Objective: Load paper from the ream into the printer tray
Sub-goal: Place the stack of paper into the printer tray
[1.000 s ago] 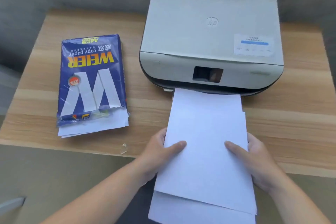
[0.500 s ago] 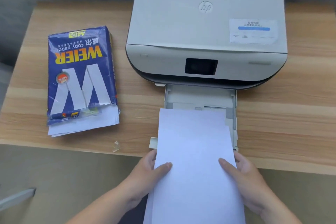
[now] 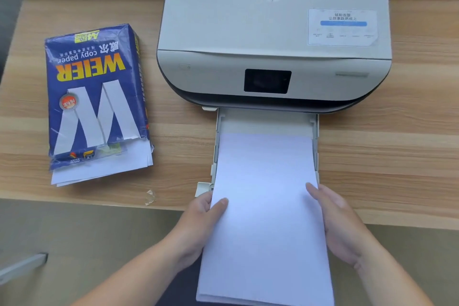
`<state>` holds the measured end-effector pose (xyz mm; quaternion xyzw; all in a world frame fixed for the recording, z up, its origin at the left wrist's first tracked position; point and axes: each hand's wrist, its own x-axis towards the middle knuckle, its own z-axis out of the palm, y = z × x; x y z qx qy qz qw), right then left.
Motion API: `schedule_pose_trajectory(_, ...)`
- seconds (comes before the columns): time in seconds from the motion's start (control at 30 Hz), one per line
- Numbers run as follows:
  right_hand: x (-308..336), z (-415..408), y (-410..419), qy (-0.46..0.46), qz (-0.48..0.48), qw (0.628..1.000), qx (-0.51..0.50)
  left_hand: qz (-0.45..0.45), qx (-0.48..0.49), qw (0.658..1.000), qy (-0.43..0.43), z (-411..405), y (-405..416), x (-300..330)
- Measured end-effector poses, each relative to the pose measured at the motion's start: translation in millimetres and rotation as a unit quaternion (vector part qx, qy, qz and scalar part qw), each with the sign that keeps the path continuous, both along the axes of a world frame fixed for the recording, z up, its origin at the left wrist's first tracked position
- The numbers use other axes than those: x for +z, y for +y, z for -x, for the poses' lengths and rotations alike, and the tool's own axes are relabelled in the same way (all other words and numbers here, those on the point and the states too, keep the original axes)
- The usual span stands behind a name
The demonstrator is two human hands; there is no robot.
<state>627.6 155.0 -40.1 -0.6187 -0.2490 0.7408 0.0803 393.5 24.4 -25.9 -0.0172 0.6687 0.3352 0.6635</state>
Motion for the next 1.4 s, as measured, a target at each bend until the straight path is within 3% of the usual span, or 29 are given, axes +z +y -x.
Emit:
schedule_pose_trajectory(0.27,-2.5,7.6,2.1,0.003,-0.083,0.996,0.033,-0.046,0.013,0.998,-0.034,3.1,4.3,7.2)
schedule_pose_trajectory(0.57,-17.3,17.2,21.9,-0.019,-0.058,0.998,0.010,-0.005,0.032,0.999,-0.043,11.5,31.4,-0.7)
schedule_pose_trajectory(0.9,-24.3,27.5,34.0,-0.066,-0.067,0.995,-0.045,-0.009,0.003,1.000,0.020,16.3,46.5,-17.5)
schedule_pose_trajectory(1.17,-22.6,23.2,37.9,-0.104,-0.086,0.990,0.040,0.002,0.009,0.999,0.048,24.4,79.4,-24.2)
schedule_pose_trajectory(1.4,-34.1,28.8,47.3,-0.148,-0.131,0.980,0.009,0.013,-0.056,0.995,0.081,15.7,57.6,-28.2)
